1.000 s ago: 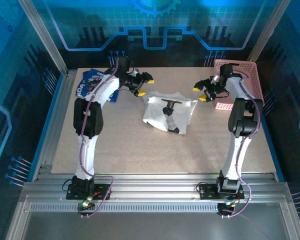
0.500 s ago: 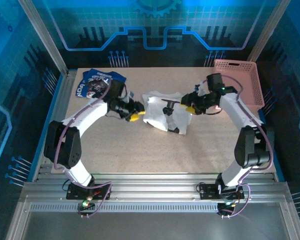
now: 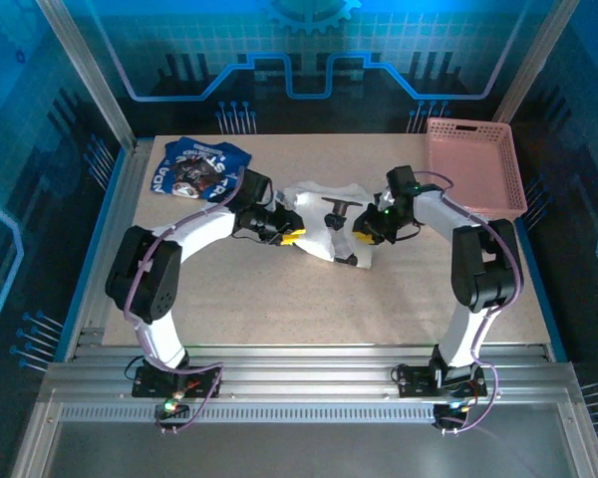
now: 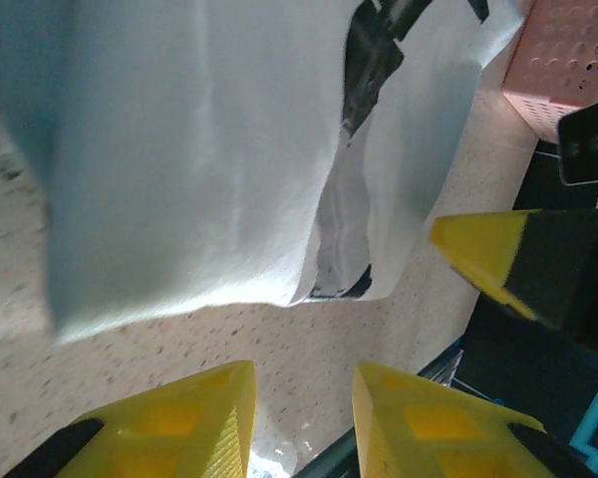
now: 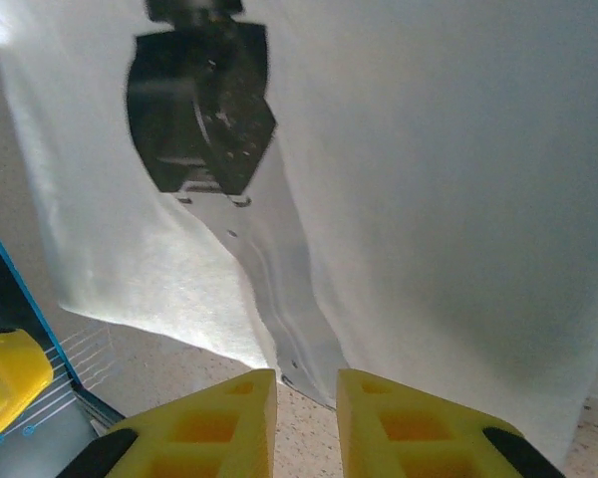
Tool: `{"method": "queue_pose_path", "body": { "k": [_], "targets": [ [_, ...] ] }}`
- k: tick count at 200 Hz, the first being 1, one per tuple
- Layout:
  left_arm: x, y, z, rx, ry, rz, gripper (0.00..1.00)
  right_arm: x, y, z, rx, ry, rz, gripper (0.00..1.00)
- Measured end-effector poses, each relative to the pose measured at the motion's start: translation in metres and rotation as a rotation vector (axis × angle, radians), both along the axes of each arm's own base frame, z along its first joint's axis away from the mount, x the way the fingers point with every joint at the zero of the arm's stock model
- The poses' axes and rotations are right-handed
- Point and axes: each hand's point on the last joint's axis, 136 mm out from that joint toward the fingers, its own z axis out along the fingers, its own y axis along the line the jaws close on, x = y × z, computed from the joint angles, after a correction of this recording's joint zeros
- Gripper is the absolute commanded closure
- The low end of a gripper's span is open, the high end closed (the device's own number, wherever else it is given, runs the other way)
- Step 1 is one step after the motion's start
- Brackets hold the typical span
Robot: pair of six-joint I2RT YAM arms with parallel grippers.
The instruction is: Fold and stack the t-shirts
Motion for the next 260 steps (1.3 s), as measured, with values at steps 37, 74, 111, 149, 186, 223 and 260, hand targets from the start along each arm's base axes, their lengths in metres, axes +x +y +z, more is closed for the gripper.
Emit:
{"method": "queue_pose_path", "body": {
  "k": [37,74,111,149,186,223,260],
  "targets": [
    [0.005,-0.012,-0.032,0.039,0.042,-0.008,0.74,-0.010,-0.003,-0.021,-0.043,0.045,-0.011,0.76],
    [-0.007,0.023,-0.086,0.226,0.149,0.002,0.76,-0.016,-0.017,-0.045,-0.139,0.090,-0.007,0.75],
    [-0.008,0.029,-0.083,0.278,0.112,-0.035,0.68,-0.021,-0.025,-0.054,-0.196,0.109,0.010,0.74],
    [-0.014,0.030,-0.055,0.261,0.075,-0.039,0.37,-0.021,-0.027,-0.048,-0.205,0.092,0.024,0.64],
    [0.001,0.035,0.029,0.180,-0.094,0.019,0.26,-0.011,-0.031,-0.002,-0.208,-0.031,0.036,0.46],
    [0.038,0.056,0.040,0.157,-0.150,0.069,0.25,0.009,-0.035,0.066,-0.163,-0.217,0.014,0.33],
    [0.044,0.057,-0.031,0.191,-0.031,0.031,0.23,0.005,-0.029,0.079,-0.132,-0.265,0.057,0.23]
  ]
}}
